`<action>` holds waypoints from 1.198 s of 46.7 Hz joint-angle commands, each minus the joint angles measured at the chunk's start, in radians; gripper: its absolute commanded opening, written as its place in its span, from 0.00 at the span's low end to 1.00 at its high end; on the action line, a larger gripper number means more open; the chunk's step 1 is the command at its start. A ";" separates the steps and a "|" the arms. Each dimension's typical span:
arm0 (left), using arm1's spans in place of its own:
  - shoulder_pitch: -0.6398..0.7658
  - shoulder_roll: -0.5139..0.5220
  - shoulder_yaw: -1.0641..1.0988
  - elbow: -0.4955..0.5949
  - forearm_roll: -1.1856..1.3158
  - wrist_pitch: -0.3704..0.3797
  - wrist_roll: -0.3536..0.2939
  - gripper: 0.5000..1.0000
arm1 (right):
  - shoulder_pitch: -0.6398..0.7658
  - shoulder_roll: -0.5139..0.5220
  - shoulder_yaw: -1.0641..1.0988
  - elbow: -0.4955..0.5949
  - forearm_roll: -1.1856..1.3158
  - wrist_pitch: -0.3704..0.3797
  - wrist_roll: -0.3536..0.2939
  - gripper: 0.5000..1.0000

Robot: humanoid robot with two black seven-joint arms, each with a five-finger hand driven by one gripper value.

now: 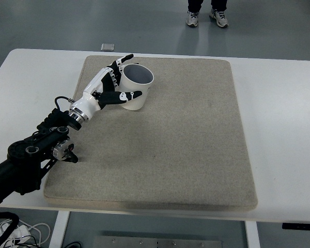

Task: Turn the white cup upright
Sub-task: 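Lower the upright cup onto the mat with the left hand, then open the left hand fingers and release the cup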

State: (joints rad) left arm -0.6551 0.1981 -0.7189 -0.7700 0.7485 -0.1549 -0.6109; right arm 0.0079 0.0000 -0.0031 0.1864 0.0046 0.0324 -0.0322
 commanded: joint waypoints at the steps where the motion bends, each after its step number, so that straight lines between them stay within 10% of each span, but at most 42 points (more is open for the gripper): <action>1: 0.003 0.004 -0.001 -0.009 0.000 0.000 0.000 0.99 | 0.001 0.000 0.000 -0.001 0.000 0.000 0.000 0.90; 56: -0.017 0.098 -0.171 -0.134 -0.110 -0.002 0.000 0.99 | 0.000 0.000 0.000 -0.001 0.000 0.000 0.000 0.90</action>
State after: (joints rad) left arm -0.6714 0.2945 -0.8837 -0.9037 0.6677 -0.1578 -0.6108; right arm 0.0080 0.0000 -0.0031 0.1858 0.0046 0.0321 -0.0322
